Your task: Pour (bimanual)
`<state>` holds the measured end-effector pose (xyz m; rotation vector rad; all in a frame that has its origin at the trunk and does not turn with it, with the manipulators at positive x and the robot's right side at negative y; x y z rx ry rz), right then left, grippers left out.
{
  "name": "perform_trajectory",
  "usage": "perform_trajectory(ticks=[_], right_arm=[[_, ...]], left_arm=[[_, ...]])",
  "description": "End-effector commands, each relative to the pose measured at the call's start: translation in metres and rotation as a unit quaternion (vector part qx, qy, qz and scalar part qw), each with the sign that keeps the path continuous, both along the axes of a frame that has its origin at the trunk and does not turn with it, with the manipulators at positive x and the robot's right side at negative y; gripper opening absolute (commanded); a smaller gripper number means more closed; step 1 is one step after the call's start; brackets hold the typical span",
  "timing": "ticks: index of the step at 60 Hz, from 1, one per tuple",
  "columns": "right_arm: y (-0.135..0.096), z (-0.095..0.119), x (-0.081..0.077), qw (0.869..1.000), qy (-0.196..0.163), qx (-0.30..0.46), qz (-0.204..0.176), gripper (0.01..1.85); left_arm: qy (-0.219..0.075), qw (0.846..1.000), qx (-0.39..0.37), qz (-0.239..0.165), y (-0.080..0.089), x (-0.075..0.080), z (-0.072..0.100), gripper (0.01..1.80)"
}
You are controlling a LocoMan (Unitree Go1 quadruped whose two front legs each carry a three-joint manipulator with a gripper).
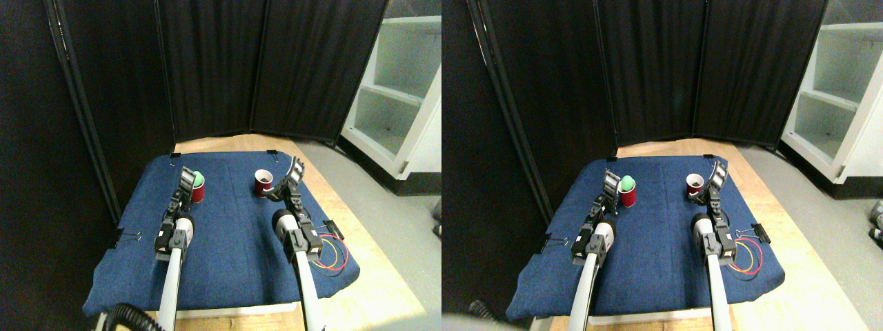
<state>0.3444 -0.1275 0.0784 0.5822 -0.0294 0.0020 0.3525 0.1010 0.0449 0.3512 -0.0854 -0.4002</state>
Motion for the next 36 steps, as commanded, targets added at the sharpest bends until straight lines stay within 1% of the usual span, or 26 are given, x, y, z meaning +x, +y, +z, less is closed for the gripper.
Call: perform_trajectory(ticks=[1, 5, 9, 12, 13, 14, 16, 18, 19, 21, 26, 31, 34, 36], right_arm=[[0.004, 0.012, -0.006, 0.999, -0.042, -0.025, 0.021, 1.07], [0.004, 0.01, -0.005, 0.997, -0.05, -0.045, 0.028, 1.04], [0.005, 0.011, -0.008, 0.997, -0.049, -0.054, 0.034, 1.03], [0.005, 0.009, -0.006, 0.997, -0.051, -0.041, 0.039, 1.01], [0.005, 0.009, -0.006, 0.997, -0.049, -0.039, 0.038, 1.01], [0.005, 0.009, -0.006, 0.997, -0.049, -0.039, 0.038, 1.01], [0.005, 0.009, -0.006, 0.998, -0.046, -0.033, 0.034, 1.0], [0.004, 0.008, -0.006, 0.998, -0.048, -0.029, 0.037, 1.0], [0.004, 0.008, -0.006, 0.998, -0.048, -0.029, 0.037, 1.0], [0.004, 0.008, -0.005, 0.998, -0.043, -0.023, 0.038, 1.01], [0.003, 0.008, -0.005, 0.998, -0.04, -0.017, 0.04, 1.01], [0.003, 0.008, -0.005, 0.998, -0.038, -0.014, 0.039, 1.02], [0.003, 0.006, -0.004, 0.998, -0.036, -0.013, 0.039, 1.02], [0.003, 0.007, -0.005, 0.999, -0.036, -0.014, 0.039, 1.02]], left_arm=[[-0.042, 0.999, 0.023, -0.016, 0.002, 0.002, 0.002, 1.49], [-0.064, 0.997, 0.038, -0.037, 0.001, 0.002, 0.001, 1.46], [-0.068, 0.996, 0.04, -0.044, 0.001, 0.003, -0.001, 1.4], [-0.075, 0.995, 0.037, -0.051, 0.001, 0.004, -0.003, 1.29], [-0.078, 0.995, 0.029, -0.059, 0.001, 0.005, -0.004, 1.19], [-0.078, 0.995, 0.029, -0.059, 0.001, 0.005, -0.004, 1.19], [-0.083, 0.994, 0.024, -0.064, 0.001, 0.006, -0.006, 1.08], [-0.082, 0.994, 0.014, -0.065, 0.001, 0.007, -0.007, 0.99], [-0.082, 0.994, 0.014, -0.065, 0.001, 0.007, -0.007, 0.99], [-0.081, 0.994, -0.003, -0.071, 0.001, 0.008, -0.008, 0.9], [-0.08, 0.994, -0.006, -0.076, 0.0, 0.008, -0.008, 0.85], [-0.073, 0.994, -0.007, -0.082, -0.001, 0.006, -0.007, 0.85], [-0.073, 0.993, -0.002, -0.094, -0.001, 0.006, -0.006, 0.85], [-0.073, 0.993, -0.002, -0.095, -0.001, 0.006, -0.006, 0.85]])
